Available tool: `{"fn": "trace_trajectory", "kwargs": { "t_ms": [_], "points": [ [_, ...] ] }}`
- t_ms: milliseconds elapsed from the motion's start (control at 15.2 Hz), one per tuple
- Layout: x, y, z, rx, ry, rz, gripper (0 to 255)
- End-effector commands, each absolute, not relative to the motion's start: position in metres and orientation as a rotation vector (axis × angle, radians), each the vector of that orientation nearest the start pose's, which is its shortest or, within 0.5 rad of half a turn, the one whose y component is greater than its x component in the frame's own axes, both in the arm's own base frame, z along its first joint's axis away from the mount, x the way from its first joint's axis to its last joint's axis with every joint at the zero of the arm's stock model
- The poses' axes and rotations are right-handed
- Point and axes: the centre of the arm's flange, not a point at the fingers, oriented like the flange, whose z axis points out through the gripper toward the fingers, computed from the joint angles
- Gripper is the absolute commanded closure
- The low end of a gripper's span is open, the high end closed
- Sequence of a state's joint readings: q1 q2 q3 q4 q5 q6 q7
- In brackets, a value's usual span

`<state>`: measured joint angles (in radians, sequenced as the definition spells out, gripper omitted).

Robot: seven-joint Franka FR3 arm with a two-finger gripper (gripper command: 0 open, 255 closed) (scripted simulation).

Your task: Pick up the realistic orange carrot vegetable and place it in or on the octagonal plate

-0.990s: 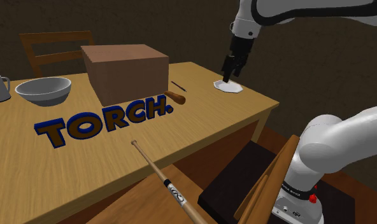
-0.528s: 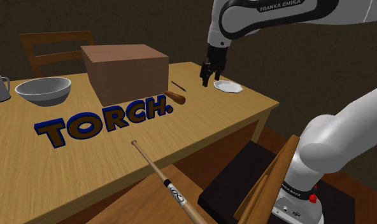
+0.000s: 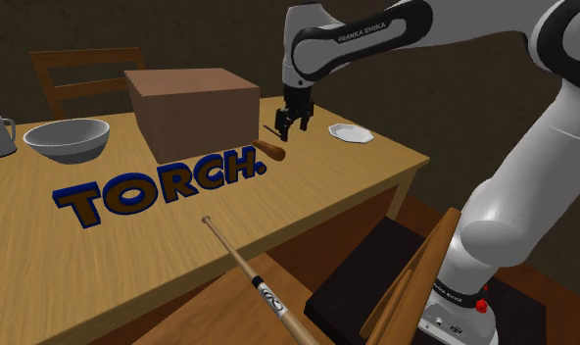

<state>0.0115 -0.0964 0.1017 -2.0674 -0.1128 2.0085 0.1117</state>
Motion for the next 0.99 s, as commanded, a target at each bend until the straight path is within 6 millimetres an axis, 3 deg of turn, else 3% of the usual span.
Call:
{"fn": "trace_trajectory", "kwargs": {
  "t_ms": [0, 396, 924],
  "points": [
    [0.55, 0.059, 0.466, -3.257, -0.08, -0.076, 0],
    [0.619, 0.077, 0.428, -3.283, -0.089, -0.064, 0],
    [0.623, 0.072, 0.387, -3.284, -0.089, -0.064, 0]
  ]
}}
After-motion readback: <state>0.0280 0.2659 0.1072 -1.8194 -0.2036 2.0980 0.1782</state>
